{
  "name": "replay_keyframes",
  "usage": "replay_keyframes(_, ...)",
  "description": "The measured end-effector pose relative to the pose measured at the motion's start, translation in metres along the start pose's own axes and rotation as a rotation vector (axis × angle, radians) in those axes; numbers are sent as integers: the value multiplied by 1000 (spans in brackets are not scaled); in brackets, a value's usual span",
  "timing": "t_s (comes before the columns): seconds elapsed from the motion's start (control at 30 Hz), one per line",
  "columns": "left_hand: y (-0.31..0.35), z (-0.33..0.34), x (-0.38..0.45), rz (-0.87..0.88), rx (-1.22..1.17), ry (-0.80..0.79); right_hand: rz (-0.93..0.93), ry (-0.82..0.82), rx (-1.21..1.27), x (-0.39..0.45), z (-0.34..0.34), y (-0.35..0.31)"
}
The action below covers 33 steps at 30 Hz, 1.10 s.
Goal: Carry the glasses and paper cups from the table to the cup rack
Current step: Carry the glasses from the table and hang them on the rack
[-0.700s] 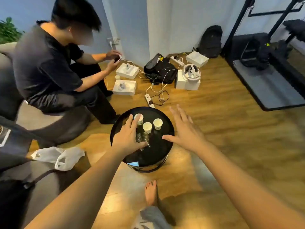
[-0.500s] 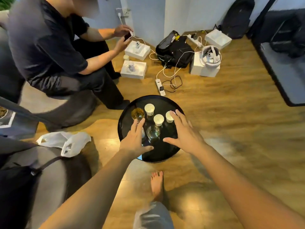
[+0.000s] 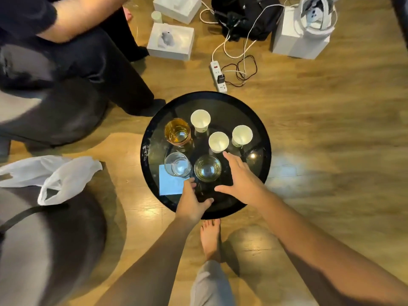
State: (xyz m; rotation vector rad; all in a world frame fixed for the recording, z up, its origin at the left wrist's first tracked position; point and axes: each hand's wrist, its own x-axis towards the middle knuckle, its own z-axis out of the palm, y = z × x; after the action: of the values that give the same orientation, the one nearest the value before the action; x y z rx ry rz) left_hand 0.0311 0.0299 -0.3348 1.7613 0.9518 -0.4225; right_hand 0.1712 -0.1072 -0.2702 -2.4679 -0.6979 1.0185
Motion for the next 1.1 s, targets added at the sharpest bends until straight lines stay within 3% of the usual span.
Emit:
replay_keyframes(0.17,-14,21,46,48,-62,50,-21,-16,65,42,31,26)
replay_keyframes(0.4,-6,33,65,294,-145,174,-22,-23,212,65,56,28)
replay_keyframes(0.63,23,8,21,357,-184,75,-53,17,360,19,12,5)
replay_keyframes(0.87,167,-30,-51,572,-177,-43,-57,223,464,-69,-130,-47)
replay_keyframes(0.97,259,-41,-81,693,-197,-49,-85,427,552,-111,-210,-71)
replay_keyframes(1.1,399,-47,-144,976,-215,-120,-168,757,613,-188,-324,-99)
